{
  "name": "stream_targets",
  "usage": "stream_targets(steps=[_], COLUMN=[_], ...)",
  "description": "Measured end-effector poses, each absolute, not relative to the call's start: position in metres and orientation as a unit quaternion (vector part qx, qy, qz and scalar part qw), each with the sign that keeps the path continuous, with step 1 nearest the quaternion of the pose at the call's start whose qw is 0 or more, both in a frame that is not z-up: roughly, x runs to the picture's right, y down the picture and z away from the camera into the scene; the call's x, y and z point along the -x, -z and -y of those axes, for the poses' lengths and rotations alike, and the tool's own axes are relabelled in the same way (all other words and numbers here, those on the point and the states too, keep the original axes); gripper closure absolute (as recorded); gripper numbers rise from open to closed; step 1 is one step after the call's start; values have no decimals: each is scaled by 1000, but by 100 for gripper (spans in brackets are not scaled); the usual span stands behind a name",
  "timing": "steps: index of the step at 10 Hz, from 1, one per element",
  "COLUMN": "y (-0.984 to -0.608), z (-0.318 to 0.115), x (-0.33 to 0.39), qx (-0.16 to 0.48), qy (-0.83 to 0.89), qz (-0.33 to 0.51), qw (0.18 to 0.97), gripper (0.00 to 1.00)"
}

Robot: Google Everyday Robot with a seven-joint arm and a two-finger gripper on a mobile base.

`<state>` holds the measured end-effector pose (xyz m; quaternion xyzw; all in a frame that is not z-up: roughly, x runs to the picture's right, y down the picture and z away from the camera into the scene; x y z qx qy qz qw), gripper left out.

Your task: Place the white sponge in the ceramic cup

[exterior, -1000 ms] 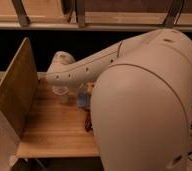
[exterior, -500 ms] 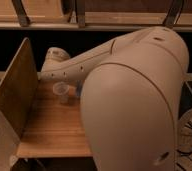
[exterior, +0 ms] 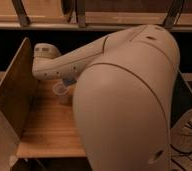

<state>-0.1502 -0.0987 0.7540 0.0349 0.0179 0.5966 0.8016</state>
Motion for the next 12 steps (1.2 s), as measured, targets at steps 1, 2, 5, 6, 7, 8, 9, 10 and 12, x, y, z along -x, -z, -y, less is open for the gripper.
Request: stream_targets(steps=[1, 2, 5, 6, 7, 8, 9, 10, 12], y=[-755, -755, -758, -764, -781, -792, -810, -821, -844], z=[99, 99, 102, 107, 117, 122, 125, 126, 122], x=[164, 171, 171, 173, 178, 183, 187, 189, 195], qx=[-24, -18, -20, -20, -16, -12, -3, 3, 24], qy=[-585, -579, -578, -577, -571, -568, -565, -566, -572], qz=[4, 15, 19, 28, 47, 58, 70, 76, 89], qw=[810, 815, 816, 816, 819, 821, 822, 821, 815], gripper=[100, 100, 100, 100, 100, 100, 100, 100, 100])
